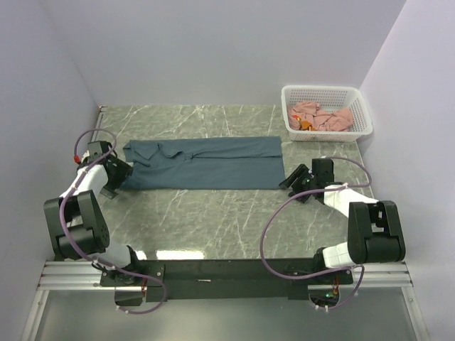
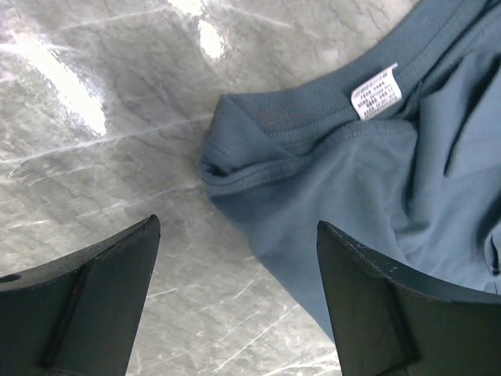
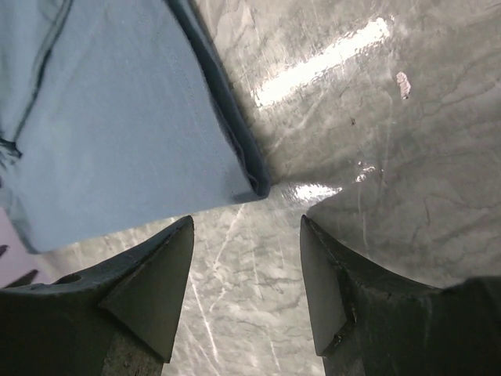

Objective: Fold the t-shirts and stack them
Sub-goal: Fold the tshirt

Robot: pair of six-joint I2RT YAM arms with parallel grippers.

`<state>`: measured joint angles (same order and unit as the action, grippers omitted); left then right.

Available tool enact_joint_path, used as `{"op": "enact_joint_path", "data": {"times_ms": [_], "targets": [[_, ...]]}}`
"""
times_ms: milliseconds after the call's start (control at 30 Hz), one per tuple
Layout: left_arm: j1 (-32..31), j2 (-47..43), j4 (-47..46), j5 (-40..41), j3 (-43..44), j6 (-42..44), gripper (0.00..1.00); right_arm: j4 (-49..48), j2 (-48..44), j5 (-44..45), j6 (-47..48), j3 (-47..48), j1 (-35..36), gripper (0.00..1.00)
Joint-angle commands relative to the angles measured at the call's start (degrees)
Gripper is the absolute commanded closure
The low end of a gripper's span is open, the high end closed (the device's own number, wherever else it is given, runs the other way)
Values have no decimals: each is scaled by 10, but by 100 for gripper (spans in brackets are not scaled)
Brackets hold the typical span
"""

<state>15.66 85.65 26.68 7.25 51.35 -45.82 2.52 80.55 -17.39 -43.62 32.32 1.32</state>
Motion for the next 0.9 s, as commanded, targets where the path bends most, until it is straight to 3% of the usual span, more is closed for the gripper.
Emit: {"op": "enact_joint_path", "data": {"times_ms": [0,267,567,733,833,867], "targets": [[0,-46,-18,-11,-20,21,13,-49,13,-14,-23,-10,-10,36],[0,-33,-29,-17,-20,23,14,-76,66,-27,-42,2,-11,39],[0,6,-44,-32,-13,22,24,-62,75,-19,-47,18,-11,51],[0,40,-44,-34,-6,24,33,-50,82,-18,-44,28,-11,56],[1,58,-43,-15,-2,24,42,-33,85,-10,-33,42,-11,64],[1,62,-37,-7,1,26,49,-28,86,-5,-31,45,-11,71]]}}
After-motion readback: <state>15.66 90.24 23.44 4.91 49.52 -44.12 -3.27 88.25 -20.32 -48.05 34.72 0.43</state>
